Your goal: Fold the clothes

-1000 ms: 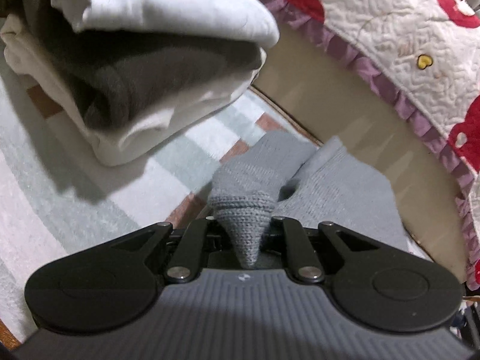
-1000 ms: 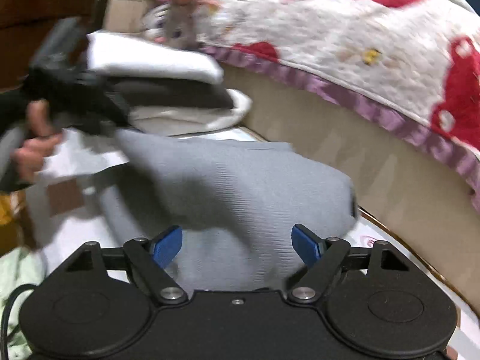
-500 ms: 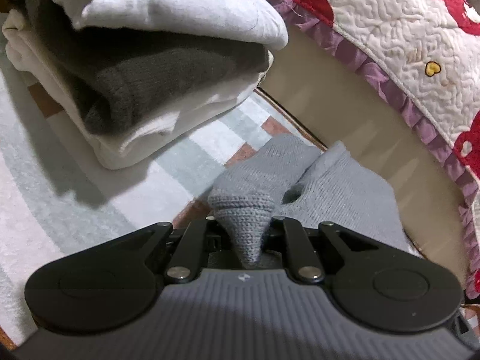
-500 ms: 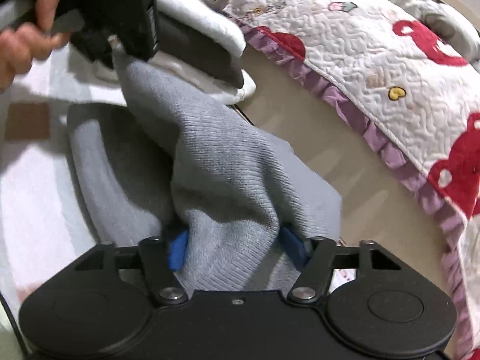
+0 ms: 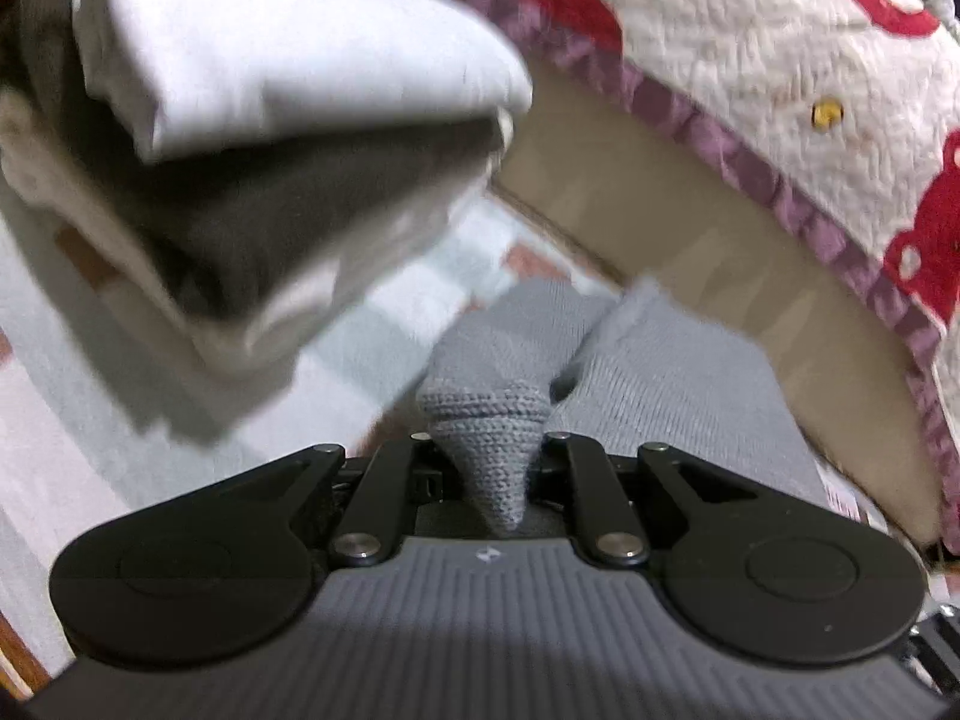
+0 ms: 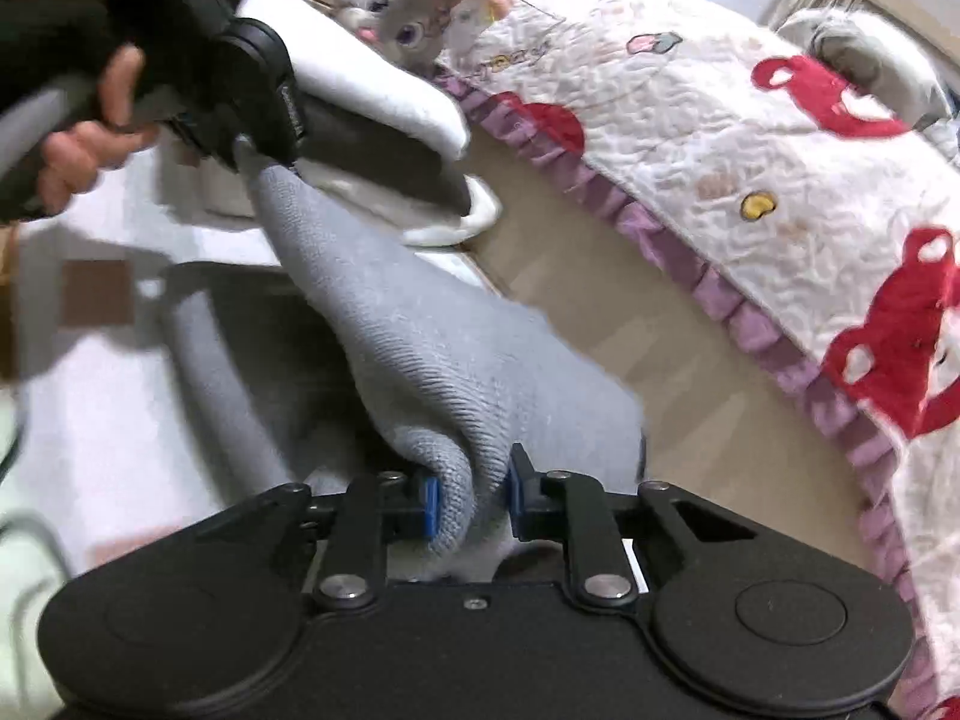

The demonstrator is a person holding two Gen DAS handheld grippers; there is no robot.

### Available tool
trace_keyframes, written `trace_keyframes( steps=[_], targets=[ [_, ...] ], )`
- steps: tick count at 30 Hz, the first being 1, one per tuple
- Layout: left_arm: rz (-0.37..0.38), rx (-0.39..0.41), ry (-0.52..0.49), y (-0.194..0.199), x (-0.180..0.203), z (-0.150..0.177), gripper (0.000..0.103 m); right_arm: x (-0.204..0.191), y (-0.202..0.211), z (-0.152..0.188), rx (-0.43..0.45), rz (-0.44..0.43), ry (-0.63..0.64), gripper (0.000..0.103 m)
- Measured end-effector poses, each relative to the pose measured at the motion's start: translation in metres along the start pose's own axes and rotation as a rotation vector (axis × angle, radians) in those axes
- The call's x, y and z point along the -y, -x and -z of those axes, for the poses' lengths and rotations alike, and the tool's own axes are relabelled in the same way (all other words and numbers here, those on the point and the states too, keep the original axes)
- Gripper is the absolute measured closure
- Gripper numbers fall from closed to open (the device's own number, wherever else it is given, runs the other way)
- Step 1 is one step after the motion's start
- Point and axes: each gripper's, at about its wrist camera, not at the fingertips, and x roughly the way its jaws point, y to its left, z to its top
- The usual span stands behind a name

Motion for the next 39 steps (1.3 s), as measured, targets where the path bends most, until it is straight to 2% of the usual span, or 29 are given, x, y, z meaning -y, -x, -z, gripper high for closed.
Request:
trace_keyframes(
  steps=[4,6,10,13,14,15,16,19,22,24,25,26,33,36,39],
  targets=[
    [-0.053,-0.086,-0.124,-0.018,0.000,0.030,0.091,-0.002,-0.008,0.028,-0.054,-0.119,0.020,0.080],
    [-0.051,-0.062,-0.164,-0.006,0.008,0.030,0.091,-0.003,-0.012,0.041,-0.078,-0.176,0.030,0.080],
    [-0.033,0.024,-0.290,0.028,0.032,0.023,0.091,0.001,-0.008,0.049,-0.046,-0.215,0.073,0.079],
    [-0.078,-0.042,-0.312,0.016,0.028,0.034,0.091,0.003,-0.004,0.054,-0.022,-0.244,0.104,0.079],
    [-0.096,-0.090,-0.289,0.004,0.021,0.041,0.091,0.004,-0.003,0.056,-0.014,-0.254,0.113,0.079],
    [-0.101,-0.106,-0.278,-0.005,0.015,0.047,0.091,0.007,-0.002,0.058,-0.013,-0.269,0.115,0.078],
    [-0.093,-0.086,-0.289,-0.006,0.014,0.048,0.090,0.009,-0.001,0.058,-0.015,-0.282,0.114,0.078],
    [-0.093,-0.087,-0.322,-0.004,0.019,0.040,0.087,0.035,-0.022,0.047,-0.050,-0.307,-0.020,0.073],
    [-0.072,-0.095,-0.288,-0.007,0.010,0.042,0.086,0.060,-0.043,0.036,-0.085,-0.332,-0.153,0.073],
    [-0.049,-0.102,-0.244,-0.007,0.004,0.040,0.086,0.078,-0.057,0.029,-0.108,-0.349,-0.243,0.066],
    [-0.043,-0.104,-0.234,-0.007,0.003,0.040,0.086,0.086,-0.064,0.025,-0.120,-0.356,-0.287,0.054],
    [-0.037,-0.107,-0.223,-0.006,0.003,0.039,0.086,0.095,-0.071,0.022,-0.131,-0.364,-0.332,0.048],
    [0.003,-0.125,-0.224,-0.011,0.002,0.037,0.083,0.153,-0.121,-0.005,-0.215,-0.416,-0.639,0.041],
    [0.085,-0.169,-0.212,-0.005,-0.003,0.028,0.078,0.152,-0.146,-0.036,-0.304,-0.445,-0.644,0.039],
    [0.203,-0.136,-0.162,0.013,-0.014,0.017,0.073,0.151,-0.171,-0.067,-0.393,-0.474,-0.649,0.042]
  ],
)
